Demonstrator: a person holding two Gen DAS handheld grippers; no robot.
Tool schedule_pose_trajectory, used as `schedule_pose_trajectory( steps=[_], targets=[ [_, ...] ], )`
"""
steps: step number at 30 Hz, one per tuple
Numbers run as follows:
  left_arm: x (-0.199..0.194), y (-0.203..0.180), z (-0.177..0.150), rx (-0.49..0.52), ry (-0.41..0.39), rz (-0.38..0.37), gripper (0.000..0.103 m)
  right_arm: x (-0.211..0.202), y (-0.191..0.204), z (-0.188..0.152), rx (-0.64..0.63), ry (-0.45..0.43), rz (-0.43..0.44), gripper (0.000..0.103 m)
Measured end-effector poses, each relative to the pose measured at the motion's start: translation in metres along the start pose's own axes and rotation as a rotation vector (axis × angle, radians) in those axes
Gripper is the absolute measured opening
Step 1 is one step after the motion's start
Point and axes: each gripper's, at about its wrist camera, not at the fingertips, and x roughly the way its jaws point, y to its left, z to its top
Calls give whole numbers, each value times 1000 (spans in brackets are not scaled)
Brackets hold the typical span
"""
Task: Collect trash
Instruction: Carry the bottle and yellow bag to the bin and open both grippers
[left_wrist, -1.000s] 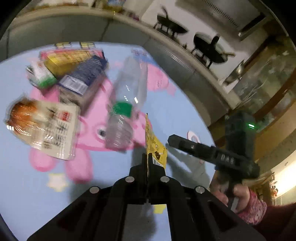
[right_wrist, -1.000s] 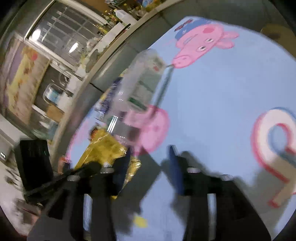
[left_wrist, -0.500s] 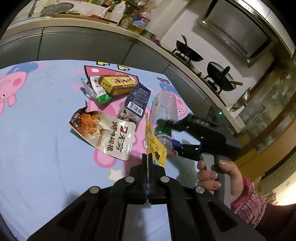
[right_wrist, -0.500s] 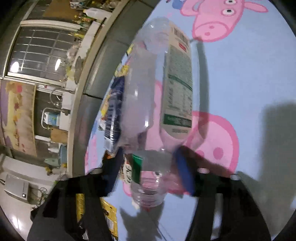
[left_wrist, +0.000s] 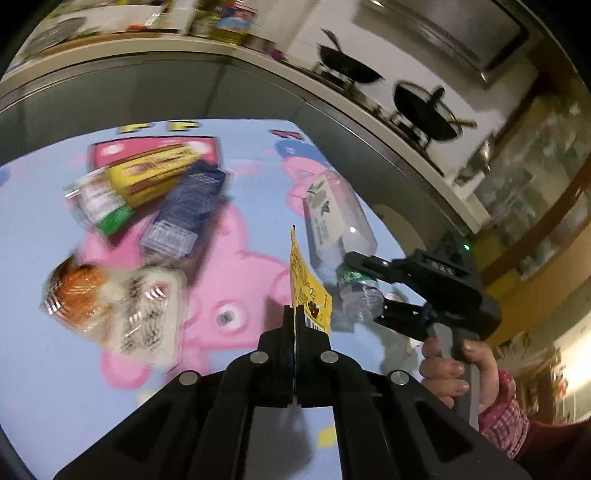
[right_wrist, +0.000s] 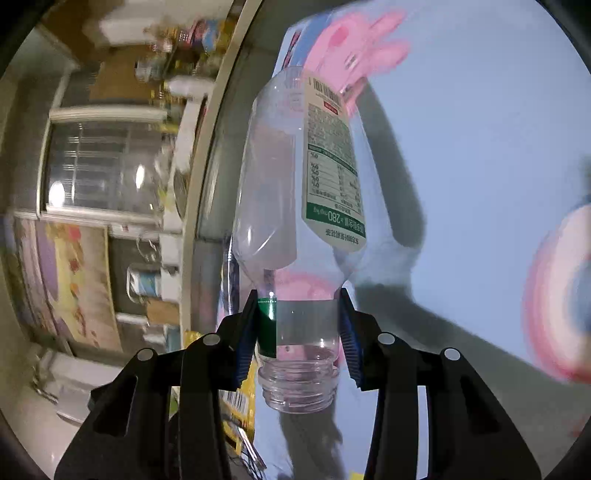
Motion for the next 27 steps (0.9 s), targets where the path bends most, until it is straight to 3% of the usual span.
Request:
schedule_pose_trajectory(
  steps=[4,10,14,20,21,22,23,27],
  targets=[
    [49,-41,31,70,64,-30,1,-54,-31,25,75,-110,41,39],
    [136,-130,84,231,147,-86,1,-134,-77,70,190,-285,102,39],
    [190,-182,113,295,181,-97,1,-158,-105,95,270,-333,125,39],
    [252,-220,138,332,200,-60,3,-167,-128,130,352,-367,127,43],
    [260,-225,138,345,199,-36,19,-167,-130,133,357,-365,121,57],
    [269,-228,139,357,206,-9,29,-171,-134,135,357,-372,107,71],
    [277,-231,139,366,215,25,44,-177,-137,134,354,-394,86,71],
    [278,-228,130,369,218,27,41,-183,-125,124,295,-461,50,71]
  ],
)
